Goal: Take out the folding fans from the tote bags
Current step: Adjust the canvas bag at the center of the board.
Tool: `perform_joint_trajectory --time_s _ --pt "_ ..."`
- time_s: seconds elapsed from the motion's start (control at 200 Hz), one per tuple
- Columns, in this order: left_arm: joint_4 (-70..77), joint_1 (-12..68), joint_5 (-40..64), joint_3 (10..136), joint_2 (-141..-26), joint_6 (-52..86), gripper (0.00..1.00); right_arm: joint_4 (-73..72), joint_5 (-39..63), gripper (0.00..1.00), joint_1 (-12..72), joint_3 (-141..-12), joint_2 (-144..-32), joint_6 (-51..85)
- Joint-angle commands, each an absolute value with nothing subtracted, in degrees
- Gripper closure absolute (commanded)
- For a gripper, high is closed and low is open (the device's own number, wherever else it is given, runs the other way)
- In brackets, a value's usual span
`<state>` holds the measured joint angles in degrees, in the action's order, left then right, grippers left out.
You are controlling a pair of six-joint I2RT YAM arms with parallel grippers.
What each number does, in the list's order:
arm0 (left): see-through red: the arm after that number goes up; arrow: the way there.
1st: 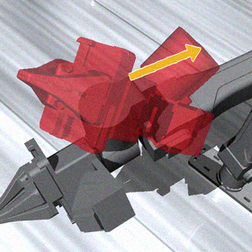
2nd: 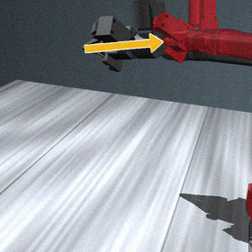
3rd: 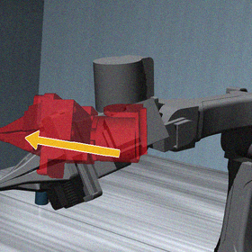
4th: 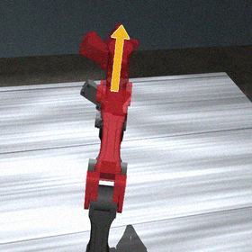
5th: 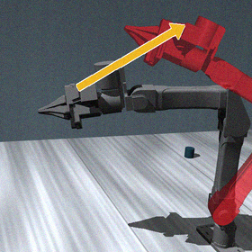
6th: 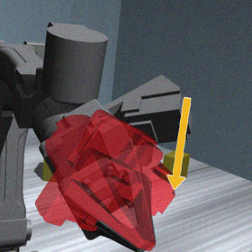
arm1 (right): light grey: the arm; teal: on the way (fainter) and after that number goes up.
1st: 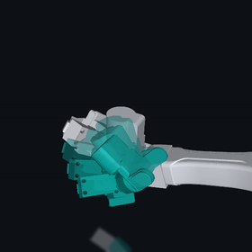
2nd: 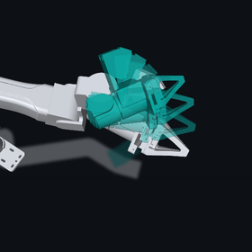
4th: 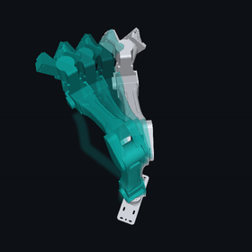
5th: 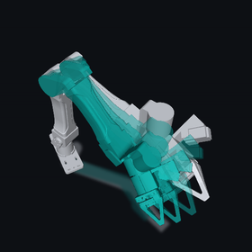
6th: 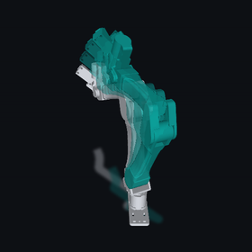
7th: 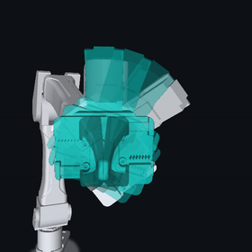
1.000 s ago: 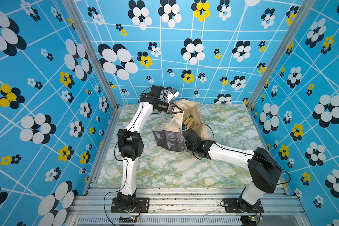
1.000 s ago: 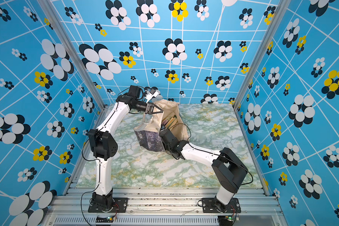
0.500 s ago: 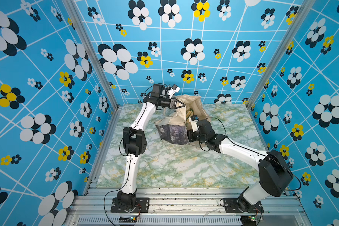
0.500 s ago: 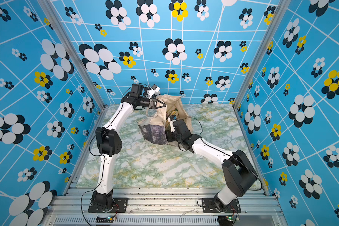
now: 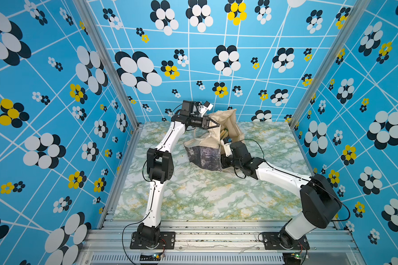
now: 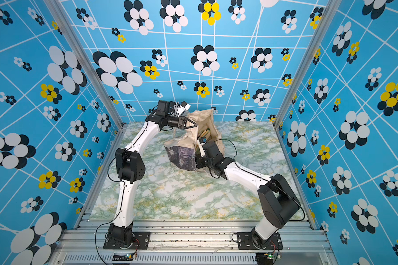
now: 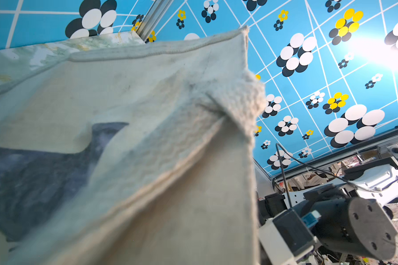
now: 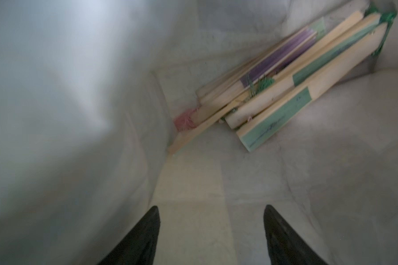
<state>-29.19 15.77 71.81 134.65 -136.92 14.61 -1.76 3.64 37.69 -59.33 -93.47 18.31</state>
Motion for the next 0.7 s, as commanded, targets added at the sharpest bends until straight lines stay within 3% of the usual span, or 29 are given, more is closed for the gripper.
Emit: perform_joint_trajectory --time_s 0.0,0.19,0.28,0.695 --pt "-36.7 15.4 70.2 134.2 -132.4 13.1 0.76 -3.8 4.2 0.27 38.1 -56.6 -95.5 19.0" --pt "-53.3 16.3 63.2 135.1 -129.6 1.9 0.75 -4.4 5.2 0.28 38.3 -57.2 -97.8 19.6" --pt "-57.5 16.5 61.5 135.0 -128.6 1.1 0.65 -4.6 5.3 0.28 38.5 -57.7 -98.5 19.8" --pt "-70.0 19.7 57.5 138.7 -127.1 -0.8 0.65 -2.9 3.5 0.28 38.6 -62.9 -101.4 18.7"
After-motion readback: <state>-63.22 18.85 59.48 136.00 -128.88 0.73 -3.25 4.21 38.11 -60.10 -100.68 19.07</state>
